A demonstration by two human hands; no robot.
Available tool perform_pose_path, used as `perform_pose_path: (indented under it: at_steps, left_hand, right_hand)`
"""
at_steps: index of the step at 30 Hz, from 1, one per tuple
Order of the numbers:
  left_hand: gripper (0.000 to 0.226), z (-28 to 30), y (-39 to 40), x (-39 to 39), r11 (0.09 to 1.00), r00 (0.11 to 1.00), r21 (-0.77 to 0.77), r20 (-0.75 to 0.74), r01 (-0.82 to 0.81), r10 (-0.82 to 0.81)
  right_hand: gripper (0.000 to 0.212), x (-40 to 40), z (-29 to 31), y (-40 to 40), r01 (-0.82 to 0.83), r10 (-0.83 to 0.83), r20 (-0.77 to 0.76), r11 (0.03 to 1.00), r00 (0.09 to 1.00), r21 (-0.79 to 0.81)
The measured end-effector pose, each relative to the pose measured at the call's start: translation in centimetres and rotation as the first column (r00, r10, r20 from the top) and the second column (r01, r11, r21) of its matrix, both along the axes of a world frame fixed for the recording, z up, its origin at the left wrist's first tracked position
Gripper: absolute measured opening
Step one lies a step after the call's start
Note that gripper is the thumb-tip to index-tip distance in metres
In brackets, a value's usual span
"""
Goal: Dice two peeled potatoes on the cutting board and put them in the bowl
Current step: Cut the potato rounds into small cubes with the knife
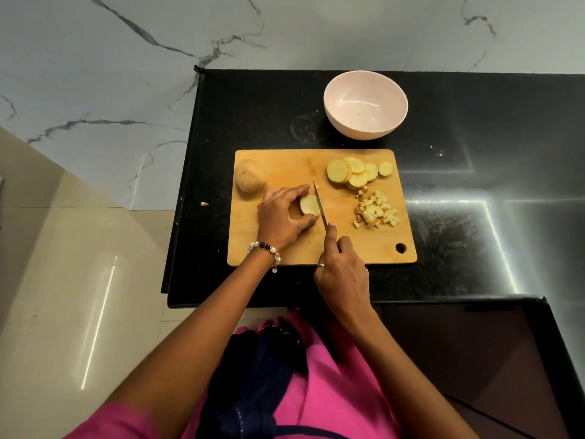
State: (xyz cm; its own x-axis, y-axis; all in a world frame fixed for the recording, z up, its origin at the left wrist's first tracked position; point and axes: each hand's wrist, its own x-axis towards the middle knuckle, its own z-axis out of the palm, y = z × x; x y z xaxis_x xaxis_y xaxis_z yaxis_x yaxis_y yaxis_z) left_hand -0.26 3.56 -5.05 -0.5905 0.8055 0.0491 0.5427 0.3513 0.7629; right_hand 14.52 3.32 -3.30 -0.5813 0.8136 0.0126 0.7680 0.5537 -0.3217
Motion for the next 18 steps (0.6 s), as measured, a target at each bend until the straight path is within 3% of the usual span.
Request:
perform_pose_path:
  at_steps: [12, 18]
  left_hand:
    - [0.056, -0.2, 0.0, 0.2, 0.999, 0.998, 0.020, 0.030, -0.048, 0.048]
    - [0.058, 0.0, -0.2, 0.1, 1.000, 1.000, 0.015, 0.020, -0.022, 0.022]
  right_hand:
    - [0.069, 0.3, 0.7, -0.1, -0.076, 0.072, 0.237, 0.997, 0.969, 0.006]
    - [0.057, 1.8, 0.1, -0.8, -0.057, 0.054, 0.081, 0.998, 0.995, 0.028]
